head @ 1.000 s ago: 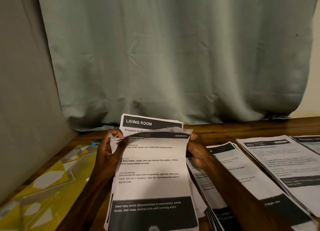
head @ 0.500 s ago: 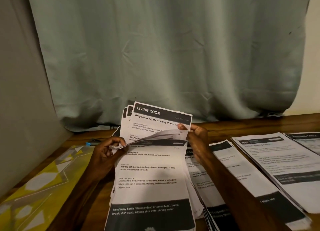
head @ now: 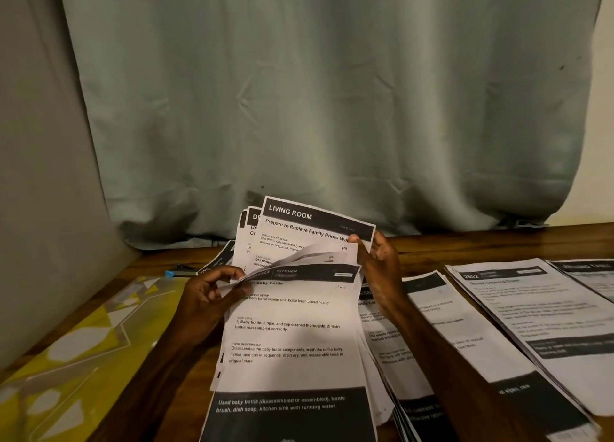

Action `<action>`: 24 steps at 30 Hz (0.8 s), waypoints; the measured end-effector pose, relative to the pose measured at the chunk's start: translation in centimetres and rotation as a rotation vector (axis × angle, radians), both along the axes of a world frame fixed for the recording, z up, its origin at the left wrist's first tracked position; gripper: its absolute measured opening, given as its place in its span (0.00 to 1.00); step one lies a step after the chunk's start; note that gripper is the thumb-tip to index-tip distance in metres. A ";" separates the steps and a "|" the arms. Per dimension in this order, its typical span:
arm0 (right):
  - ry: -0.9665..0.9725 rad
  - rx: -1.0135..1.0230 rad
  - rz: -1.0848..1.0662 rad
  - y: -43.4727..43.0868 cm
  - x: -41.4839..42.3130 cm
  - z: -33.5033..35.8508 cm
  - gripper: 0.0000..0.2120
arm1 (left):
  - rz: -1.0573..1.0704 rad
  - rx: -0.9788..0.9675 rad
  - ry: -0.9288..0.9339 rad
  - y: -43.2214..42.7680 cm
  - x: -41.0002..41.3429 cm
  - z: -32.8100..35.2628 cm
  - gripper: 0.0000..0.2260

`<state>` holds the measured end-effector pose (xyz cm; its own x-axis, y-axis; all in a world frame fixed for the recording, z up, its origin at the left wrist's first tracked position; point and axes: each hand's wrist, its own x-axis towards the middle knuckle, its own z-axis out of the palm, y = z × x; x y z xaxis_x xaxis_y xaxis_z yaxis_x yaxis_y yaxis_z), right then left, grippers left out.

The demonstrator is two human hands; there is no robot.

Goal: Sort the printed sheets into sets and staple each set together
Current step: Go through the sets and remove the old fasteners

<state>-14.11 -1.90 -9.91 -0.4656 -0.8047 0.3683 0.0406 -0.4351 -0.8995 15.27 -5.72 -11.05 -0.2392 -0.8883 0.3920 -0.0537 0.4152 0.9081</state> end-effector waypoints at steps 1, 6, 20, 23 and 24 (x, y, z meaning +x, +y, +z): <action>0.007 -0.010 0.000 0.0 0.0 -0.1 0.08 | -0.006 0.035 0.038 0.1 -0.1 0.0 0.10; -0.073 0.003 0.112 0.0 0.5 -0.9 0.11 | 0.045 0.108 0.121 0.2 -1.2 -1.2 0.13; -0.257 0.296 0.284 -0.3 2.1 -1.4 0.18 | 0.178 -0.115 0.123 1.0 -1.9 -0.8 0.09; -0.166 0.223 0.413 0.0 2.3 -1.5 0.27 | 0.222 -0.143 0.126 1.1 -1.8 -0.6 0.08; -0.122 0.206 0.463 0.2 2.4 -1.6 0.31 | 0.229 -0.151 0.128 1.0 -1.7 -0.6 0.08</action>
<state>-11.69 -1.73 -11.47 -0.0734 -0.9866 0.1460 0.2966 -0.1614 -0.9413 13.61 -4.67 -11.67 0.0208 -0.8428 0.5377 -0.0502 0.5363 0.8425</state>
